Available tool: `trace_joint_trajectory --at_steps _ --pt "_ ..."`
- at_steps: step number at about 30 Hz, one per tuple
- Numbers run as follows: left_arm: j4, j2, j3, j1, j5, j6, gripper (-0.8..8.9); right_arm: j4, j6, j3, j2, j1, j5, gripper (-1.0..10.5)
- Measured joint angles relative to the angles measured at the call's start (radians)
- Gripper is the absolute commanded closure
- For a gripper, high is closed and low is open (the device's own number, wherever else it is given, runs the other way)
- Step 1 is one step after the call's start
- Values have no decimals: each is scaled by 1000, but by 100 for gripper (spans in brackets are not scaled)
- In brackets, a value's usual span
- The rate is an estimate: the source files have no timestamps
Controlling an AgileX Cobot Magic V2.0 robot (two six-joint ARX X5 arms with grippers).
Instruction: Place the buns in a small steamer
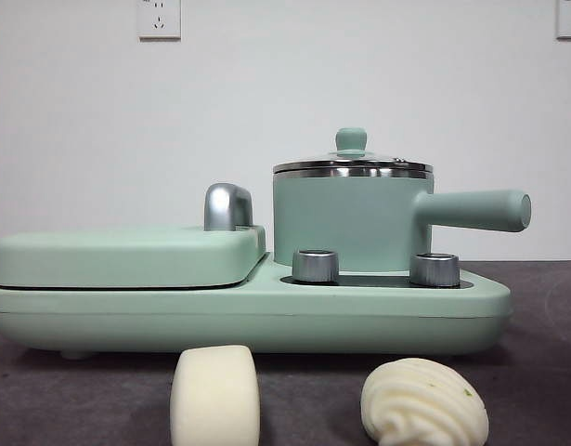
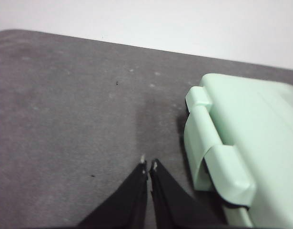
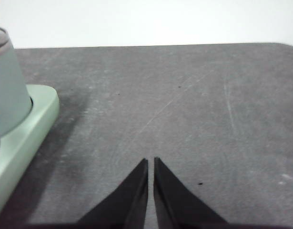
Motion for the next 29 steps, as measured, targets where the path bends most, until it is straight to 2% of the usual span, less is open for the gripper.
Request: trace_joint_trajectory --at_steps 6,11,15,18,23,29 --pt "-3 8 3 -3 53 -109 797 -3 104 19 0 8 -121 935" --pt "-60 65 77 -39 62 -162 797 -55 176 131 2 29 -124 935" --pt "-100 145 202 -72 63 -175 797 -140 211 253 35 40 -133 935" --pt "-153 229 317 -95 76 -176 797 -197 225 354 89 42 -171 935" --pt "-227 386 518 -121 139 -156 797 -302 222 549 203 42 -288 935" --pt "-292 566 721 -145 256 -121 797 -433 121 751 362 42 -439 935"
